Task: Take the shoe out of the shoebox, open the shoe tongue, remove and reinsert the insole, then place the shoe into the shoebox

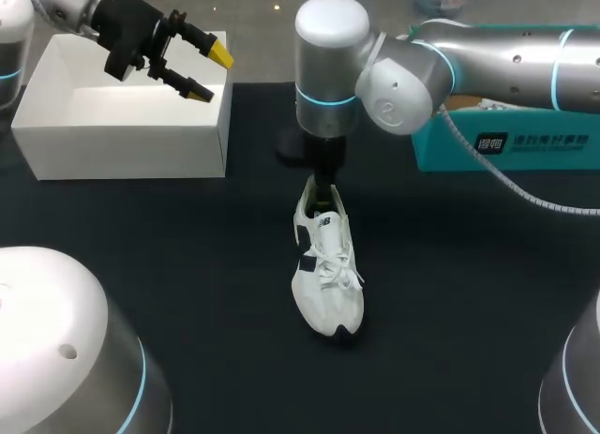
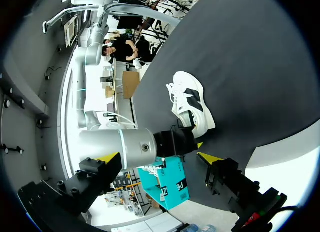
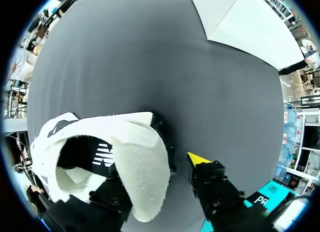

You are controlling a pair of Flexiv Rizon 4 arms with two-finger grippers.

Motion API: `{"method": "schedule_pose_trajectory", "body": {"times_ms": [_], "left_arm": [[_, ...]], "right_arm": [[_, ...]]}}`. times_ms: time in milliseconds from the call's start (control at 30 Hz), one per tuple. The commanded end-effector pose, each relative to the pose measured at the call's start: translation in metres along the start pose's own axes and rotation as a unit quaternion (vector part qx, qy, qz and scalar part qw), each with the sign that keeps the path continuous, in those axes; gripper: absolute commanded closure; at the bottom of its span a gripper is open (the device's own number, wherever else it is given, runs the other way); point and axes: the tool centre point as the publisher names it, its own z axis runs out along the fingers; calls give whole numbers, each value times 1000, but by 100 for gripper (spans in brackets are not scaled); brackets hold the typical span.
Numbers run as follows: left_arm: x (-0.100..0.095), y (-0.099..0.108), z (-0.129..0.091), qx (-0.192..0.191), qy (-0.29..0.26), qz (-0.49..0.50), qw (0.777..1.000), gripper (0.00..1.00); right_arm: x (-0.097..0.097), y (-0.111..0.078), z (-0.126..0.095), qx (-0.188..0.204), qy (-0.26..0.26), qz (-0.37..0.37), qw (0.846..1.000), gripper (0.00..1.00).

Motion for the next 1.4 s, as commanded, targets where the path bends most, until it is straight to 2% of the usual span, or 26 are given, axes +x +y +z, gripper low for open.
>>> {"method": "schedule_pose_trajectory", "body": {"times_ms": [33,133,167,267,300,467,600,900,1033,1233,1400], "left_arm": [[0,0,0,0,1,0,1000,0],[0,0,0,0,1,0,1000,0],[0,0,0,0,1,0,1000,0],[0,0,0,0,1,0,1000,0],[0,0,0,0,1,0,1000,0],[0,0,0,0,1,0,1000,0],[0,0,0,0,1,0,1000,0],[0,0,0,0,1,0,1000,0],[0,0,0,0,1,0,1000,0],[0,0,0,0,1,0,1000,0],[0,0,0,0,1,0,1000,0]], "right_arm": [[-1,5,4,-1,2,2,1000,53],[-1,8,4,-1,3,2,1000,56],[-1,9,5,-2,4,4,1000,60],[0,13,6,-3,5,6,1000,84],[0,13,6,-4,5,7,1000,100],[3,15,1,-1,4,19,1000,100],[3,15,-16,-1,-4,36,999,100],[-5,6,-77,0,-11,29,1000,100],[-9,0,-110,17,-5,17,1000,100],[-12,-9,-162,14,-4,4,1000,100],[-18,-16,-194,15,-6,12,1000,100]]}}
